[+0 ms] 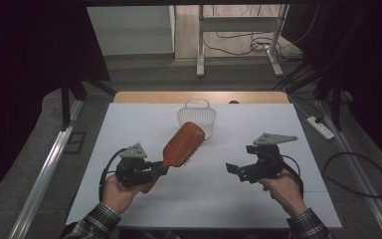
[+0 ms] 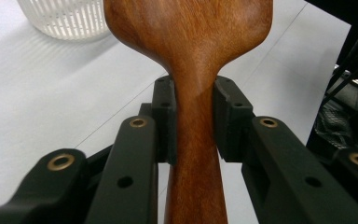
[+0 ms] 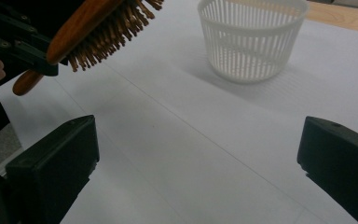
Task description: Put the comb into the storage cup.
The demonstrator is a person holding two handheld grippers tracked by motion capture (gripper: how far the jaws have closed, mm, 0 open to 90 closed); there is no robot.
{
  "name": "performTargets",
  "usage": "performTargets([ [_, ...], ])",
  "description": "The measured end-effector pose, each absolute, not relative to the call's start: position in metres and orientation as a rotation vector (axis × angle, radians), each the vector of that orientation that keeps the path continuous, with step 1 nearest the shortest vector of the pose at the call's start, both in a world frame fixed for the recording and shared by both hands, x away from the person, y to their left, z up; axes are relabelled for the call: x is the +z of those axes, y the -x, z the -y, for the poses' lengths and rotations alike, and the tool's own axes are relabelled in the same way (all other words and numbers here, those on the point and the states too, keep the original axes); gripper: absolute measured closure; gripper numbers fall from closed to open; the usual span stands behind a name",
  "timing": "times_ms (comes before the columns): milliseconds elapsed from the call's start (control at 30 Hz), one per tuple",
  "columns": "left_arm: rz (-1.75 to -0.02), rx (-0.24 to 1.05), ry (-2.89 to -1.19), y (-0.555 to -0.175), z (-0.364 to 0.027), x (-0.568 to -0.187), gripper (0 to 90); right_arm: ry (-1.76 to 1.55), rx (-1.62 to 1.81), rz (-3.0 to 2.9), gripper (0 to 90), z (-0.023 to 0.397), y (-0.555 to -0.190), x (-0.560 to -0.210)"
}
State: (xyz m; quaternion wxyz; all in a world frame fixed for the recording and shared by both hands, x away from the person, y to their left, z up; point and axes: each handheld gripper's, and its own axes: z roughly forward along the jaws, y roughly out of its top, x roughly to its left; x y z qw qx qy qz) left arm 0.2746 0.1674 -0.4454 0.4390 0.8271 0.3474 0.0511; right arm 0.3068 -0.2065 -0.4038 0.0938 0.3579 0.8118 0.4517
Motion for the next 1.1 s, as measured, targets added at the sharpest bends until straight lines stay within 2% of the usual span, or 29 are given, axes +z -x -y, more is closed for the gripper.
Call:
performTargets([
  [1100,-0.812,0.185,-2.045,-0.283,-0.139,-0.441,72.4,-1.167,1.441,-2.477,0.0,0.151,-0.331,-0.398],
])
